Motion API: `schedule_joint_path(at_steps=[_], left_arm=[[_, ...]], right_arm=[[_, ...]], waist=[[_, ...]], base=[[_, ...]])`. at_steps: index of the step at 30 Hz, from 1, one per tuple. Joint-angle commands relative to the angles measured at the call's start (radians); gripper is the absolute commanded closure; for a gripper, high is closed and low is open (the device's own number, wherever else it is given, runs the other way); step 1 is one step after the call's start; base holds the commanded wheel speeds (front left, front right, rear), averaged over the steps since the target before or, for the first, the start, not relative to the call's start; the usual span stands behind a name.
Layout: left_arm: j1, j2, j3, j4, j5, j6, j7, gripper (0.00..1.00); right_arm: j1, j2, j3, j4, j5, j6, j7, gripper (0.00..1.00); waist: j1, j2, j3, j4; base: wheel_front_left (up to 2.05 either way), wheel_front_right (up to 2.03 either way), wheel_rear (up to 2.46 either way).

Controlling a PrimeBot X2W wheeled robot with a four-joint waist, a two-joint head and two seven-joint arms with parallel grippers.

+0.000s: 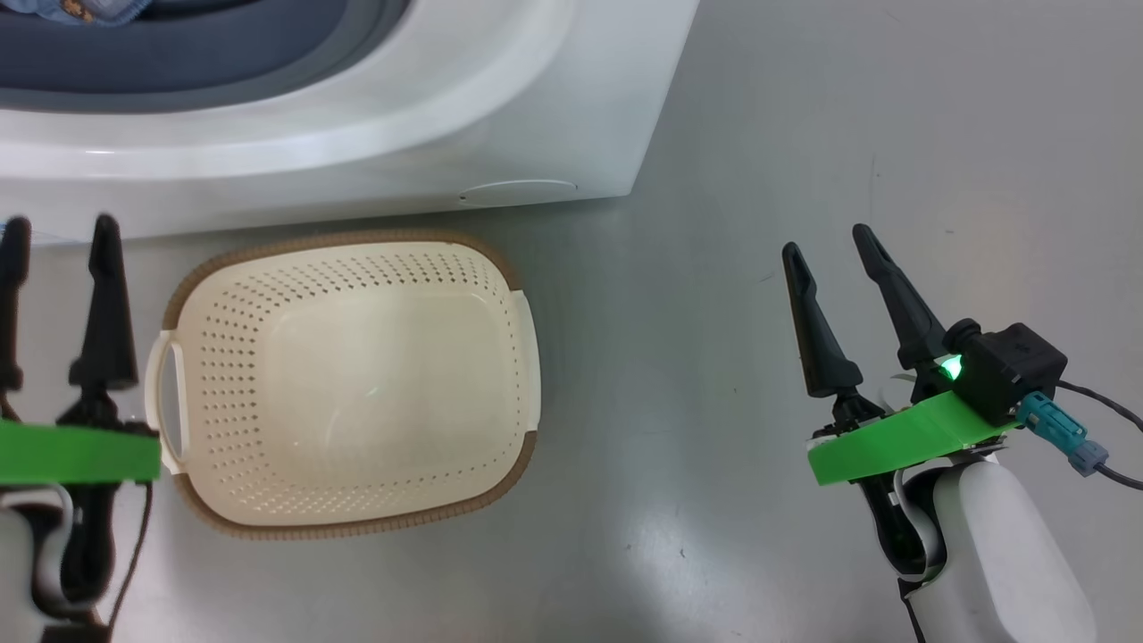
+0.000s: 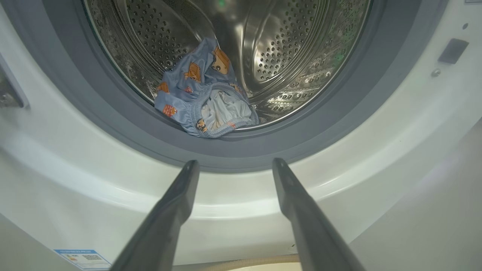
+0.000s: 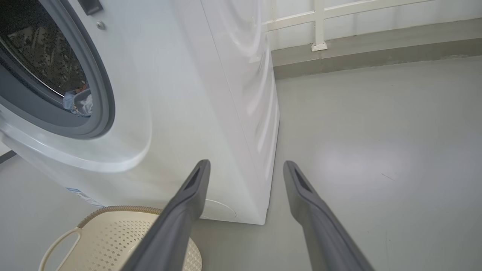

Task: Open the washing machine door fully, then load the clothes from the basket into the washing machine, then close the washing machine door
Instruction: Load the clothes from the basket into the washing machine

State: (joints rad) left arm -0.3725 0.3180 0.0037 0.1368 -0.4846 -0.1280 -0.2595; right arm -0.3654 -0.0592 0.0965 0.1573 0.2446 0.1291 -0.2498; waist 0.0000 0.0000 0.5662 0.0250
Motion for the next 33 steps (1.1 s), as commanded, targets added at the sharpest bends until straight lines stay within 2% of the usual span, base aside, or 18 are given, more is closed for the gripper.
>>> schedule_joint_path(at_steps=[1,14,33], left_arm=[[0.037,0.023,0.052,-0.036,0.022,-0.003,-0.002,0.00],[0.117,-0.101,0.079,-0.078,0.081,-0.003,-0.002,0.00],[0.072,-0.090,0.067,-0.102,0.112,-0.003,-0.002,0.00]], right_arm=[[0.034,0.009,0.030,-0.017,-0.002,0.002,-0.012,0.00],[0.036,0.009,0.024,-0.015,0.003,0.002,-0.012,0.00],[0.030,0.009,0.014,-0.016,0.001,0.002,-0.012,0.00]], waist=[[0.0000,0.0000,-0.006,-0.001],[0.0000,0.0000,-0.020,0.004],[0.0000,0.0000,-0.007,0.003]], base=[[0.00,0.00,0.00],[0.00,0.00,0.00],[0.00,0.00,0.00]])
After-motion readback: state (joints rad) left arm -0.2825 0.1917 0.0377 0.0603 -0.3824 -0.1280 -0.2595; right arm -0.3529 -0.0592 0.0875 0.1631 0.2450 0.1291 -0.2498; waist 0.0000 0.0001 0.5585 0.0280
